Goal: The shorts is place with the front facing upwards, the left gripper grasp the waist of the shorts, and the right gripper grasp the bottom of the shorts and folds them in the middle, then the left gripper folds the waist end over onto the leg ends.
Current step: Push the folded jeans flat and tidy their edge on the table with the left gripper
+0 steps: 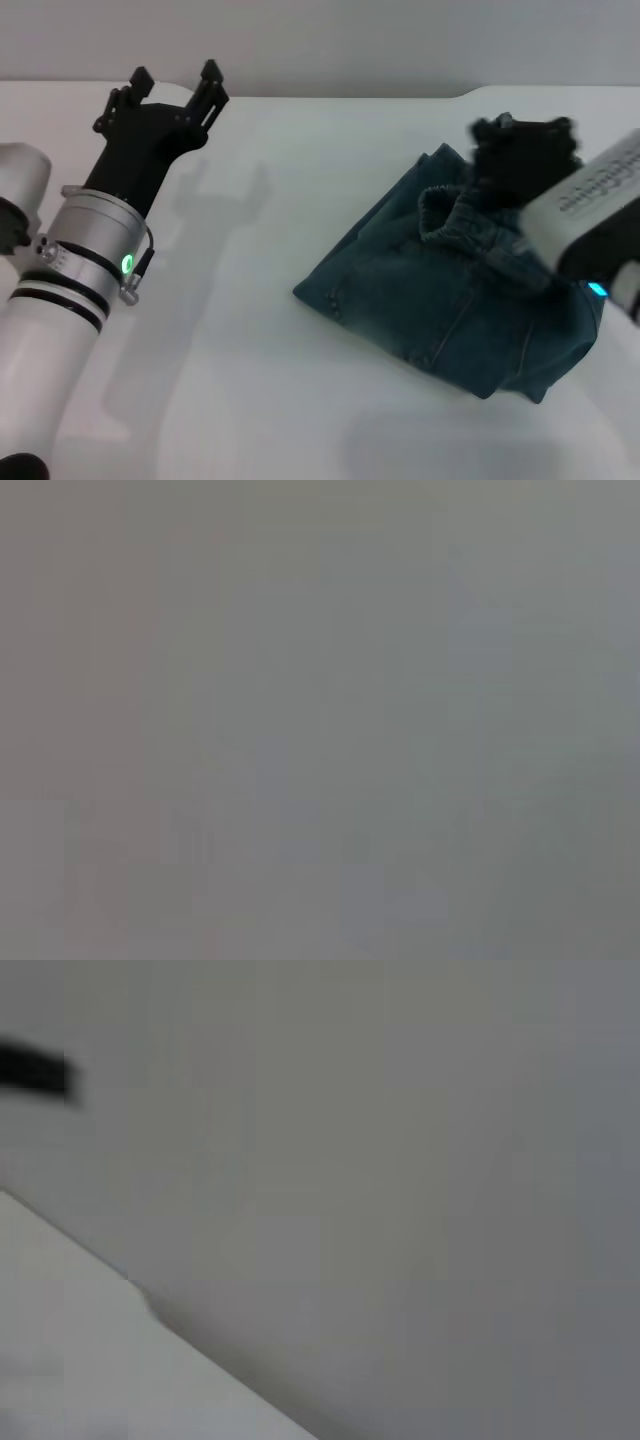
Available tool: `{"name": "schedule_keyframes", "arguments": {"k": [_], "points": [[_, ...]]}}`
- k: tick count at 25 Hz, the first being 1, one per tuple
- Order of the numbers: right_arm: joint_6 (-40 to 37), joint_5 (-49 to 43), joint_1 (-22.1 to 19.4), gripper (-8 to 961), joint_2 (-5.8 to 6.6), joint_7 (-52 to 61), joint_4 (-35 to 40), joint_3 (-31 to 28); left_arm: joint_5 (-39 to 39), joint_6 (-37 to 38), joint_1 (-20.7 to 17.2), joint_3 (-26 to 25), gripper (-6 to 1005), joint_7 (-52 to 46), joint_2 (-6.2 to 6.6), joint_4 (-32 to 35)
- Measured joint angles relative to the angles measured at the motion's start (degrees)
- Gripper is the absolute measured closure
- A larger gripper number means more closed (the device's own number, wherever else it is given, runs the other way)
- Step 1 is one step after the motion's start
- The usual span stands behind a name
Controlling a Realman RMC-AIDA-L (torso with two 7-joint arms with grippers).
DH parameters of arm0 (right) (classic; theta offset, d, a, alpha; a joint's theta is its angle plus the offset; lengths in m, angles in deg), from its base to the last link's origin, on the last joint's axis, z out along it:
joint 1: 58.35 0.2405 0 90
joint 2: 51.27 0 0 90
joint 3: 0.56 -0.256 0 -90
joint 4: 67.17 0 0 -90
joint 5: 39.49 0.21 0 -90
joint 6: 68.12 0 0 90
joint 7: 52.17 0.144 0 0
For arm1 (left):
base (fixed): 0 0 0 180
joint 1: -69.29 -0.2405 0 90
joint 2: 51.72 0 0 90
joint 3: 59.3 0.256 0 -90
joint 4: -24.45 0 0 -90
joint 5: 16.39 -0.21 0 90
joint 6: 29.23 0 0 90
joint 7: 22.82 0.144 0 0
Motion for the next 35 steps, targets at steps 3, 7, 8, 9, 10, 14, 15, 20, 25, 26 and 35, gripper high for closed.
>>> {"name": "schedule_keyframes", "arguments": {"k": [3,7,8,9,10,14,15,20,25,26,35], "points": [[0.43,1.77,1.01,954,-0.07,0.91,-1.69,3.34,-0.19,0.00,1.37,0.76,243,-0.03,-0.13,0.83],[1.25,3.49,1.95,954,-0.08,2.99,-2.45,6.12,-0.17,0.00,2.11,1.23,245,-0.05,-0.13,1.06],[1.25,3.80,2.10,954,-0.09,3.51,-2.09,6.83,-0.17,0.01,2.11,1.22,245,-0.06,-0.13,0.99],[1.13,4.08,2.19,954,-0.10,3.89,-1.65,7.49,-0.17,0.01,2.11,1.22,246,-0.06,-0.13,0.99],[1.00,4.24,2.19,954,-0.11,4.14,-1.15,8.07,-0.16,0.00,2.10,1.23,246,-0.06,-0.14,0.85],[0.33,4.44,2.33,954,-0.24,5.96,1.19,9.98,-0.13,0.03,2.21,1.21,248,-0.08,-0.08,0.63],[-0.02,4.46,2.35,954,-0.24,6.43,1.78,10.17,-0.13,0.03,2.21,1.21,249,-0.08,-0.08,0.63],[-2.57,4.56,2.06,954,-0.25,8.58,4.64,10.23,-0.10,0.07,2.63,1.11,251,-0.10,0.01,0.58],[-3.38,4.57,1.39,954,-0.10,10.42,5.98,9.14,-0.11,0.09,2.82,0.79,253,-0.13,0.10,0.62],[-3.40,4.57,1.27,954,-0.10,10.45,6.20,8.88,-0.11,0.09,2.82,0.79,254,-0.13,0.10,0.62],[-3.44,4.34,-1.43,953,0.00,10.48,7.07,5.20,-0.16,0.09,3.29,0.71,258,-0.14,0.22,0.97]]}}
